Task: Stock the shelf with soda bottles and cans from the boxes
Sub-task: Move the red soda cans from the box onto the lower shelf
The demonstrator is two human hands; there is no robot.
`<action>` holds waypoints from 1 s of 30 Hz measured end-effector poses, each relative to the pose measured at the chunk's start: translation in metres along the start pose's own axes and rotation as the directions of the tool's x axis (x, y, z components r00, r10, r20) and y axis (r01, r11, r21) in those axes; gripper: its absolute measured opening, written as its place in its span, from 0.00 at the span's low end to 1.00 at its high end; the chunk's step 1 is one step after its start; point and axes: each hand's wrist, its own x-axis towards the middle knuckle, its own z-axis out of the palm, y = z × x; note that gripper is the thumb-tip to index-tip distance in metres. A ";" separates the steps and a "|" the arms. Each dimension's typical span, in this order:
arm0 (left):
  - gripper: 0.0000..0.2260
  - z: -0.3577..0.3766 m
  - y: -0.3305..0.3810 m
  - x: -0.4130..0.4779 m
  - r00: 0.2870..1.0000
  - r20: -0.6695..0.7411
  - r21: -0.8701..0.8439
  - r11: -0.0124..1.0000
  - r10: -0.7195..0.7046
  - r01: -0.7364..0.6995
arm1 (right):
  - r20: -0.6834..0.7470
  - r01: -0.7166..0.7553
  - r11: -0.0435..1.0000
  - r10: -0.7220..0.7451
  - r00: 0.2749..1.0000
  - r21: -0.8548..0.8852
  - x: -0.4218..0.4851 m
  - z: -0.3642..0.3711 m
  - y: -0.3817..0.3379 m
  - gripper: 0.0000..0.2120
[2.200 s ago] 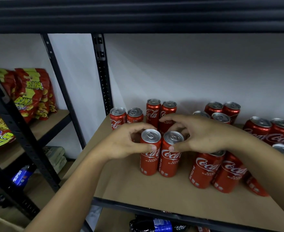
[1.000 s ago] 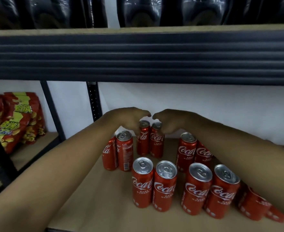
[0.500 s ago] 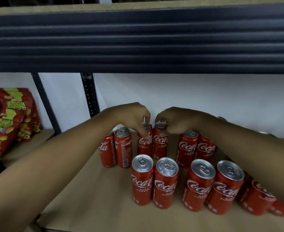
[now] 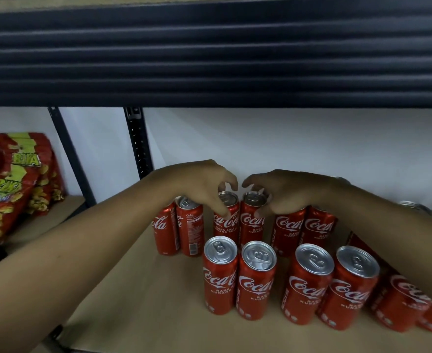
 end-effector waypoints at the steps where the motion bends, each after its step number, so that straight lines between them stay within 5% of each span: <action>1: 0.30 0.000 0.000 0.000 1.000 0.002 0.000 1.000 0.011 -0.011 | -0.002 -0.006 1.000 0.006 1.000 -0.003 -0.001 0.000 -0.001 0.35; 9: 0.21 0.002 0.003 0.003 0.998 -0.062 -0.013 1.000 0.013 -0.014 | -0.021 0.019 1.000 -0.020 1.000 -0.019 0.002 0.000 0.000 0.25; 30: 0.22 0.003 -0.002 -0.004 1.000 -0.027 -0.145 0.989 0.003 -0.007 | -0.044 0.043 0.999 -0.042 0.998 0.013 -0.006 0.004 0.004 0.26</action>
